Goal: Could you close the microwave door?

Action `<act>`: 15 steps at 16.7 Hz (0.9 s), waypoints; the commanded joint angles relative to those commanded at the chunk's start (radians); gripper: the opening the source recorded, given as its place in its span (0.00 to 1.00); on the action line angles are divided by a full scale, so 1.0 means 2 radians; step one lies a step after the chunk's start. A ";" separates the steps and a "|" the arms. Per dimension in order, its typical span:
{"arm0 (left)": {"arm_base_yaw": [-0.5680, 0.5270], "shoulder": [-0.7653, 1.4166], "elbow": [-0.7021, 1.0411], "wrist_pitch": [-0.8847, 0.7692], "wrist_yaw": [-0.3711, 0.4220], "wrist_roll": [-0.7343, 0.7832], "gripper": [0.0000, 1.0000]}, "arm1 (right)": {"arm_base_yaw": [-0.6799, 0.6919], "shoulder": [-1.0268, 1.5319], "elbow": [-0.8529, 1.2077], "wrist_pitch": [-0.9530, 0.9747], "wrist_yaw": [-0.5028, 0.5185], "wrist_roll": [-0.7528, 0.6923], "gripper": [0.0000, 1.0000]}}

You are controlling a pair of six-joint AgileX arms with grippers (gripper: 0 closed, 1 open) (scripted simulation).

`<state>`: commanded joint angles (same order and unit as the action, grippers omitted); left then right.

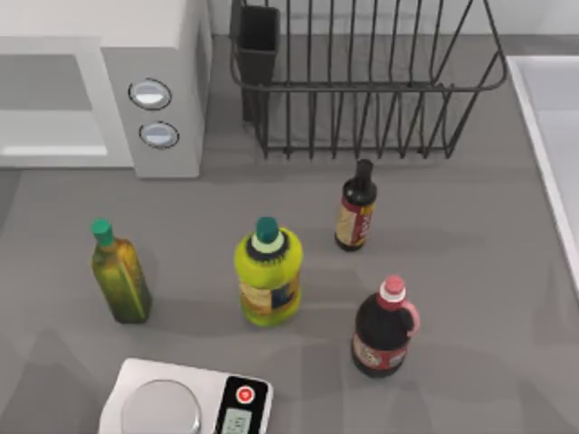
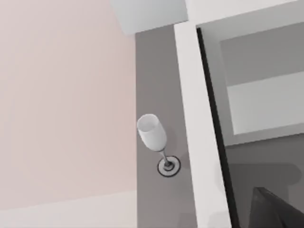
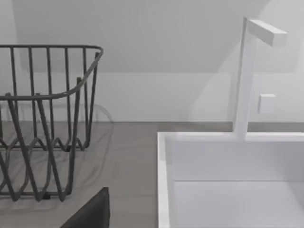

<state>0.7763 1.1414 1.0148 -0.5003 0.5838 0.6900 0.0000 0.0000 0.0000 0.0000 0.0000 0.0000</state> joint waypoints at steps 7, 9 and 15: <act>0.112 0.272 0.174 -0.110 0.036 0.104 0.00 | 0.000 0.000 0.000 0.000 0.000 0.000 1.00; 0.131 0.302 0.188 -0.127 0.042 0.115 0.00 | 0.000 0.000 0.000 0.000 0.000 0.000 1.00; 0.136 0.311 0.191 -0.132 0.043 0.118 0.00 | 0.000 0.000 0.000 0.000 0.000 0.000 1.00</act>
<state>1.0480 1.7625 1.3959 -0.7645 0.6704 0.9263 0.0000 0.0000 0.0000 0.0000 0.0000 0.0000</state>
